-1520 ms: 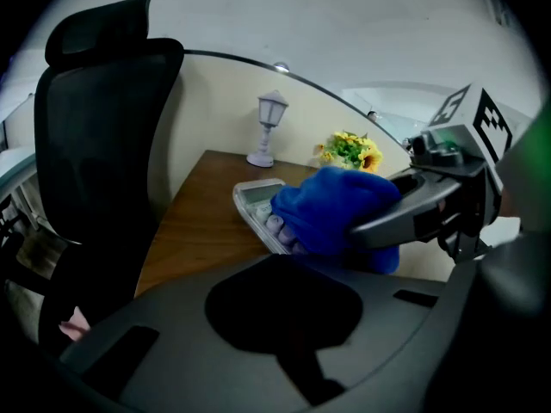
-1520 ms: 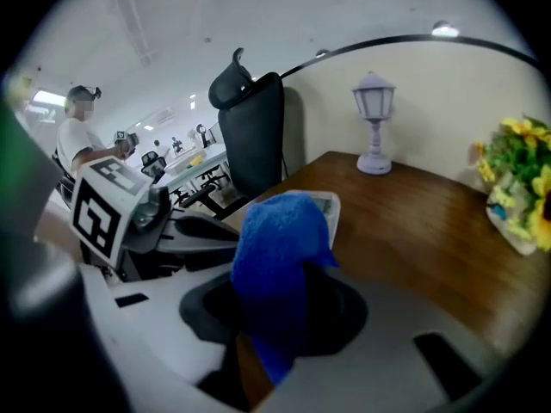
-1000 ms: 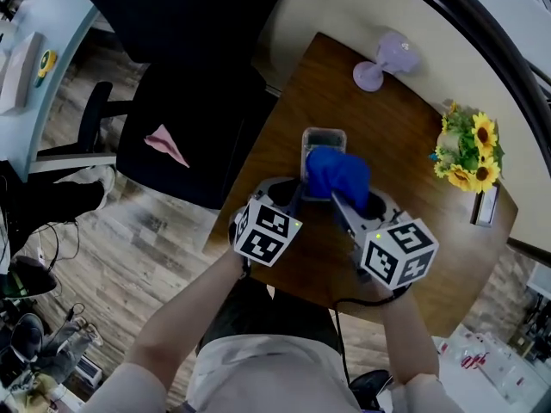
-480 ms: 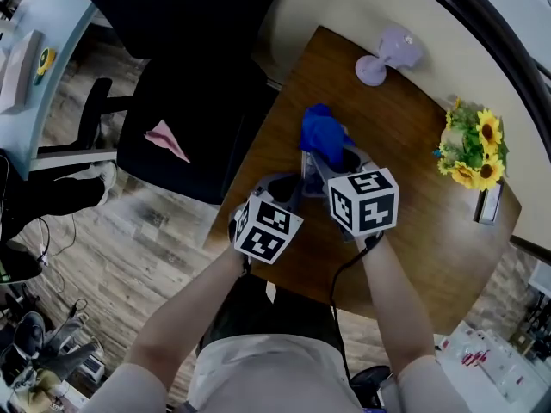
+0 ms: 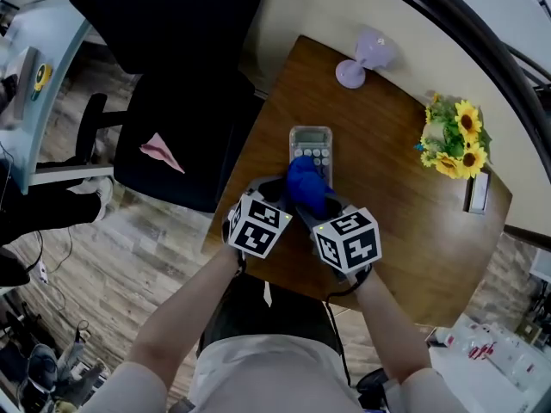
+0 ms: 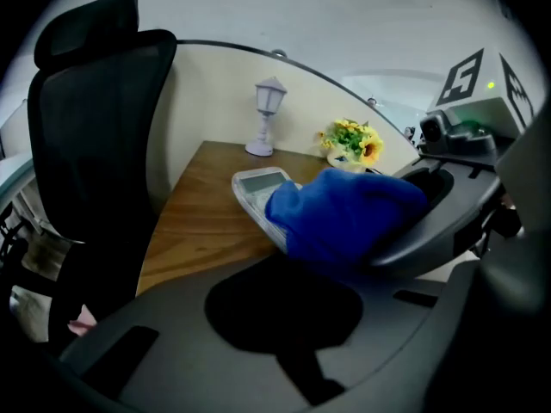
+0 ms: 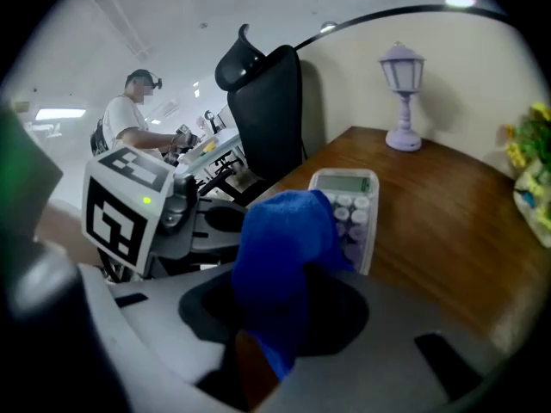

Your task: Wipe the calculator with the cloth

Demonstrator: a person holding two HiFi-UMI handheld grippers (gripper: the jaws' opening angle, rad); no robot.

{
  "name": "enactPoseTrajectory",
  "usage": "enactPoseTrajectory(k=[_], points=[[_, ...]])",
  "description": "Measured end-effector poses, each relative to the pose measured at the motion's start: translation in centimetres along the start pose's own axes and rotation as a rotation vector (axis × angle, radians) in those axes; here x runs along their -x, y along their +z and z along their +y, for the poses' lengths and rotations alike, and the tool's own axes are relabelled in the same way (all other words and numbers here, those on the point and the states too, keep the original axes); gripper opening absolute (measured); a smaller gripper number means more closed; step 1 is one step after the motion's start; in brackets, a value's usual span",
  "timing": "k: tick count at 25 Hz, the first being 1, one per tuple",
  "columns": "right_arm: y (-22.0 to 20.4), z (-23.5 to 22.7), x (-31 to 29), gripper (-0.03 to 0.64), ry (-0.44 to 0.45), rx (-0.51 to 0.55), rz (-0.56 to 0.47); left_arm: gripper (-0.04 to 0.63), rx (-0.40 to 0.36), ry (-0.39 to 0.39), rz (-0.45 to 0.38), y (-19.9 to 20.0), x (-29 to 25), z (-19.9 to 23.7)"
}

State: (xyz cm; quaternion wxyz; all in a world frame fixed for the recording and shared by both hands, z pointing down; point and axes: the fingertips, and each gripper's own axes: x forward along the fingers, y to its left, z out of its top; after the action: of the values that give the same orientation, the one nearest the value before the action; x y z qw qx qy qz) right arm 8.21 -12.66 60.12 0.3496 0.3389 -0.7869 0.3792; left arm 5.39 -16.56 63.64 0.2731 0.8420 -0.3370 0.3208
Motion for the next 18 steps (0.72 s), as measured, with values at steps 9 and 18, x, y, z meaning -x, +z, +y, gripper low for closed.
enactPoseTrajectory(k=[9, 18], points=[[1.7, 0.8, 5.3, 0.133, -0.045, -0.048, -0.091, 0.002, -0.003, 0.026, -0.007, -0.6, 4.7, 0.0], [9.9, 2.2, 16.0, 0.133, -0.131, -0.008, -0.387, 0.002, -0.087, 0.029, -0.133, 7.9, 12.3, -0.7]])
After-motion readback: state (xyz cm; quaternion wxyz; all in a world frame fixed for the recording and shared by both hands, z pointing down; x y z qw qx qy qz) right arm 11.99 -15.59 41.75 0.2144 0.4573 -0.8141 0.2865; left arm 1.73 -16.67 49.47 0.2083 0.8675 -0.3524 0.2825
